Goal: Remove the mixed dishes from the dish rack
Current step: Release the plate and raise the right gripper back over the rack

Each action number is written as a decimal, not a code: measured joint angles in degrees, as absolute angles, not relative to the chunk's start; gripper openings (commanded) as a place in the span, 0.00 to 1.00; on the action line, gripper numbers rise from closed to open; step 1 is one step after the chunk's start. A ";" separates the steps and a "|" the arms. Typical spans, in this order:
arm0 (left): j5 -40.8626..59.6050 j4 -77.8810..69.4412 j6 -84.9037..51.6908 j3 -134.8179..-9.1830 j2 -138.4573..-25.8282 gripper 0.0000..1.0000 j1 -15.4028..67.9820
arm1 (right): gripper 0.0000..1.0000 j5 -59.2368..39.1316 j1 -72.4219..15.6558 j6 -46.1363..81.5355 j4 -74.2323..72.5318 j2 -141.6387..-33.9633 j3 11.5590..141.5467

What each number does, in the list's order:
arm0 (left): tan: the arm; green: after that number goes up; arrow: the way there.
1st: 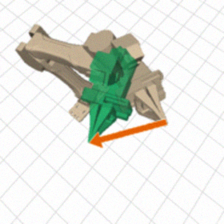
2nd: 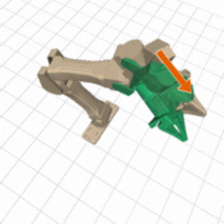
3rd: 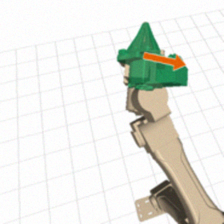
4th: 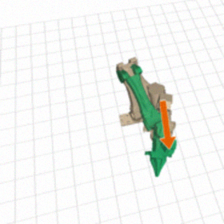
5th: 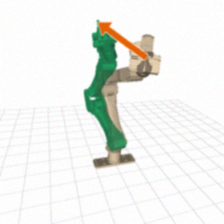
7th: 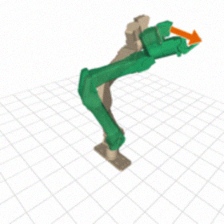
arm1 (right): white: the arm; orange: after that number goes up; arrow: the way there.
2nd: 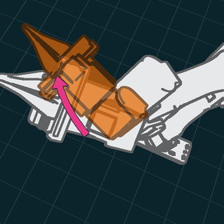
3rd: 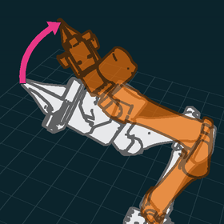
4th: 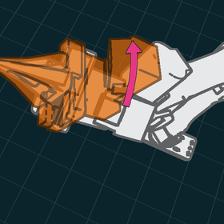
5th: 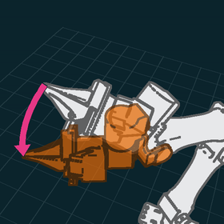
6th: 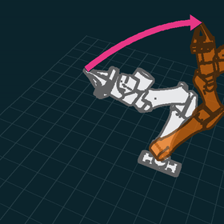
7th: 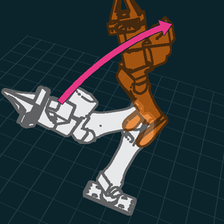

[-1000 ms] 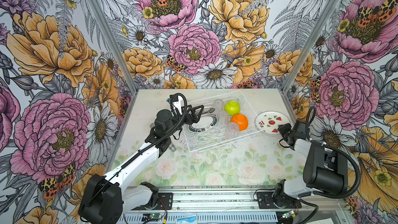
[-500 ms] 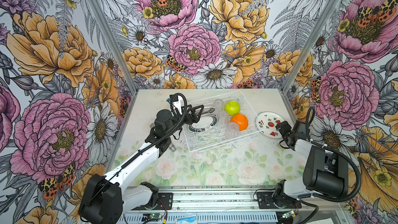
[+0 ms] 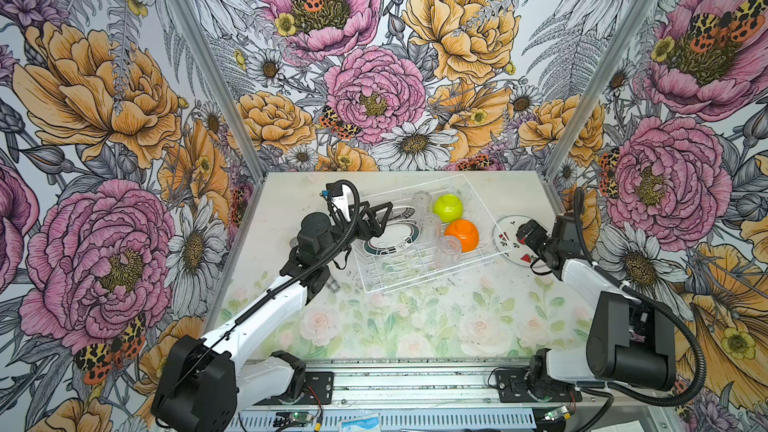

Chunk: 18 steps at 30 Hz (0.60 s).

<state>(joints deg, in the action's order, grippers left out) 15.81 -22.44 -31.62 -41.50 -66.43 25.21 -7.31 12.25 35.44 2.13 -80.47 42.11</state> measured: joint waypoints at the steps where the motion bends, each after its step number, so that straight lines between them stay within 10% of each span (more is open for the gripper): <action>1: 15.79 -22.28 -31.68 -41.50 -66.43 0.99 25.21 | 0.99 -7.33 11.07 34.85 2.17 -81.32 43.31; 18: 11.38 -13.43 -31.73 -40.80 -61.36 0.99 23.33 | 0.96 -5.65 -1.34 33.39 -0.05 -86.63 46.48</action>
